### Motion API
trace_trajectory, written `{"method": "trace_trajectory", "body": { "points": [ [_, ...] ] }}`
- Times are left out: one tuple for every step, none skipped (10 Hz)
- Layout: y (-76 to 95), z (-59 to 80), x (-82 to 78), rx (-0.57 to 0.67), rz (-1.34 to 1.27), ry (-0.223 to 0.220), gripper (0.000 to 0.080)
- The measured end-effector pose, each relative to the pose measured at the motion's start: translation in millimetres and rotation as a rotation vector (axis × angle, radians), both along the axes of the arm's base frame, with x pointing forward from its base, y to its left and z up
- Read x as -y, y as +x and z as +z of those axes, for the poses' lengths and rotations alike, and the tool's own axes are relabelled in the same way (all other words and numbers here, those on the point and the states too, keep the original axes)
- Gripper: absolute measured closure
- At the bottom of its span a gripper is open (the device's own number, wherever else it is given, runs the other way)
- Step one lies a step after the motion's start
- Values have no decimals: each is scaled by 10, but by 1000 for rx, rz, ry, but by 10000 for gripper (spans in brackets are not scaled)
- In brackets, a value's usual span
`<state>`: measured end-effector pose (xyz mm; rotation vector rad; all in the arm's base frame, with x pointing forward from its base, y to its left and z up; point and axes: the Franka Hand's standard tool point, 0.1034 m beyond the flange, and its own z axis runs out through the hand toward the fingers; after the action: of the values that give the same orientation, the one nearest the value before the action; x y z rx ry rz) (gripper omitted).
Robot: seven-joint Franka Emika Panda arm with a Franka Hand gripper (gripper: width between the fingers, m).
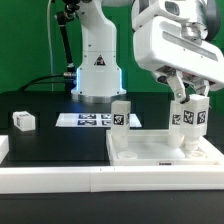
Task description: Assemble square table
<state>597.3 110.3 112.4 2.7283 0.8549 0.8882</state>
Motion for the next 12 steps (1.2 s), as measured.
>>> {"method": "trace_trajectory", "body": {
  "points": [
    [-15,-24,-28,1,4,0,475],
    [-27,-59,-24,-4,5,-2,475],
    [-26,-76,-9,-7,5,-5,475],
    [-14,-80,10,-7,1,-5,475],
    [2,-80,17,-6,0,-5,475],
    [14,-79,13,-4,0,-5,475],
    [24,-79,7,-4,0,-5,475],
    [29,-81,-9,-3,2,-4,475],
    [26,-83,-26,-2,5,-4,475],
    [26,-84,-28,-1,5,-4,475],
    [25,-85,-31,3,6,-5,475],
    [25,-87,-37,6,7,-5,475]
  ]
}}
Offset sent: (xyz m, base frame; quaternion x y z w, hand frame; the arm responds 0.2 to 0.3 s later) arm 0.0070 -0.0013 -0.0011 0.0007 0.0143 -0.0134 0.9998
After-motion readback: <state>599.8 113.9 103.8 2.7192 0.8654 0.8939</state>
